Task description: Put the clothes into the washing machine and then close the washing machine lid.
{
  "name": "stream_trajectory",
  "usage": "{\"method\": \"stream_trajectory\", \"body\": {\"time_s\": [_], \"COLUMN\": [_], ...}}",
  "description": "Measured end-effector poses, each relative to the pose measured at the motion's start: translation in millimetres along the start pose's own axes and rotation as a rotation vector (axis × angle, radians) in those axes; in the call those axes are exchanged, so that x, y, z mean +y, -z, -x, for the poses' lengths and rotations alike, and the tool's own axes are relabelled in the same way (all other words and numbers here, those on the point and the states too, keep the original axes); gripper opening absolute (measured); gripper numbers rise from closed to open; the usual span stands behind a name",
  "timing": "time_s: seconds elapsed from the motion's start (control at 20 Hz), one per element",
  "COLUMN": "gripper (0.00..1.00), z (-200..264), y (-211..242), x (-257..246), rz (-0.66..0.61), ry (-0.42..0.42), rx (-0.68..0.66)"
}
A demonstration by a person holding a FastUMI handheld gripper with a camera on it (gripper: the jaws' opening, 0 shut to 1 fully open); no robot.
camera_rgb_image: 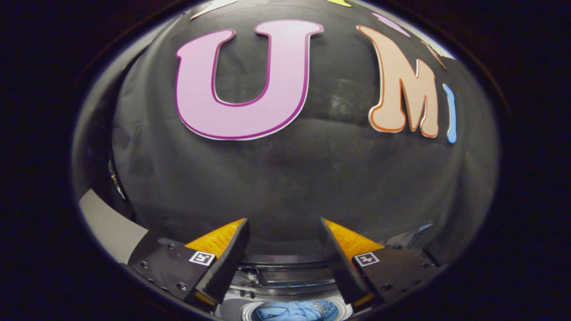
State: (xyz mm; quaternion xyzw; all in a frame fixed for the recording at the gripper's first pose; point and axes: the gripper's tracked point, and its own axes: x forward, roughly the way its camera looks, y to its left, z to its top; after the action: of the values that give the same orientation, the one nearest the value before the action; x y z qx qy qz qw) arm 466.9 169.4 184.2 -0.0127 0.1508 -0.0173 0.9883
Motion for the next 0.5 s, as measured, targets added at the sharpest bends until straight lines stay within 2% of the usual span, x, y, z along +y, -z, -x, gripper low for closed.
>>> {"method": "stream_trajectory", "body": {"time_s": [0.5], "gripper": [0.99], "z": [21], "y": [4], "x": [-3], "rz": [0.007], "ry": [-0.021], "rx": [-0.049]}}
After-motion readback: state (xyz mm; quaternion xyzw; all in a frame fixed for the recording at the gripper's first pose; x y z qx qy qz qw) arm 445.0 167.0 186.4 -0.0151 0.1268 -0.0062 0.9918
